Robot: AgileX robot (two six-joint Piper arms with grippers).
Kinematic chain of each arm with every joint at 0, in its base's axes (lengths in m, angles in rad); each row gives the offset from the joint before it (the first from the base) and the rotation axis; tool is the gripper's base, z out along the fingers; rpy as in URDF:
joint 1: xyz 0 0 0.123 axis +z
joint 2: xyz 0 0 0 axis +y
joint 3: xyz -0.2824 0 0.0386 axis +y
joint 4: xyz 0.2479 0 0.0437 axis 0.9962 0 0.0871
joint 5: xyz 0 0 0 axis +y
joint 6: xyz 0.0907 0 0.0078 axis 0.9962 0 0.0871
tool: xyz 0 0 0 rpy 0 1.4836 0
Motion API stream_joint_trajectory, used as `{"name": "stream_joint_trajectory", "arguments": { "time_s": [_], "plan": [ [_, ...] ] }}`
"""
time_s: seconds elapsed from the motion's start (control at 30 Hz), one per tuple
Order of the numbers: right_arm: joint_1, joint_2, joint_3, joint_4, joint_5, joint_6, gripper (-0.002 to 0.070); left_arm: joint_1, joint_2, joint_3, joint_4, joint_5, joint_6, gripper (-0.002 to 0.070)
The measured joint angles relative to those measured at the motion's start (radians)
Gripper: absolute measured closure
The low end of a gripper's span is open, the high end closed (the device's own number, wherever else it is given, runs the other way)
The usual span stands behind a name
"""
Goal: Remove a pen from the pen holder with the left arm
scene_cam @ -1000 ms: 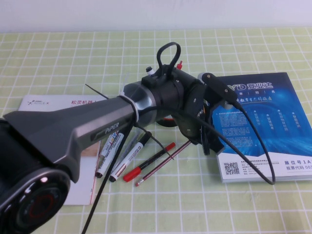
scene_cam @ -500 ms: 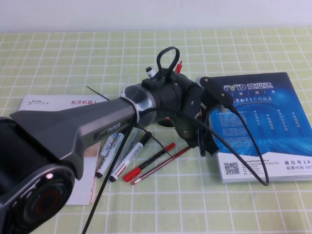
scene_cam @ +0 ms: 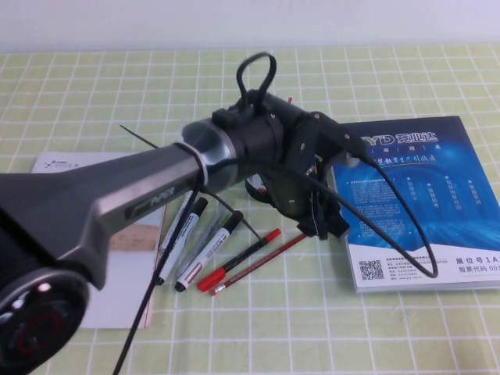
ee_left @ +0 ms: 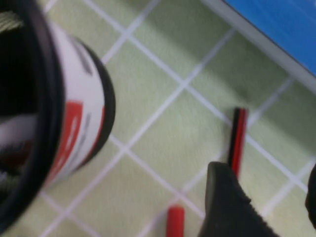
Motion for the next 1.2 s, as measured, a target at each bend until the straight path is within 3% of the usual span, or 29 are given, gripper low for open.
{"name": "stream_joint_trajectory", "arguments": {
  "time_s": [0.1,0.23,0.37,0.63,1.2],
  "plan": [
    [0.000,0.000,0.000,0.000,0.000,0.000,0.0691,-0.006,-0.056,0.009,0.000,0.038,-0.020,0.0418],
    [0.000,0.000,0.000,0.000,0.000,0.000,0.0691,-0.025,-0.182,0.089,0.000,0.031,-0.043,0.0592],
    [0.000,0.000,0.000,0.000,0.000,0.000,0.0691,-0.028,-0.324,0.226,0.000,-0.030,-0.073,0.0659],
    [0.000,0.000,0.000,0.000,0.000,0.000,0.0691,-0.021,-0.660,0.584,0.030,-0.284,-0.174,0.0675],
    [0.000,0.000,0.000,0.000,0.000,0.000,0.0692,0.019,-1.177,1.080,0.133,-0.560,-0.353,0.0675]
  ]
}}
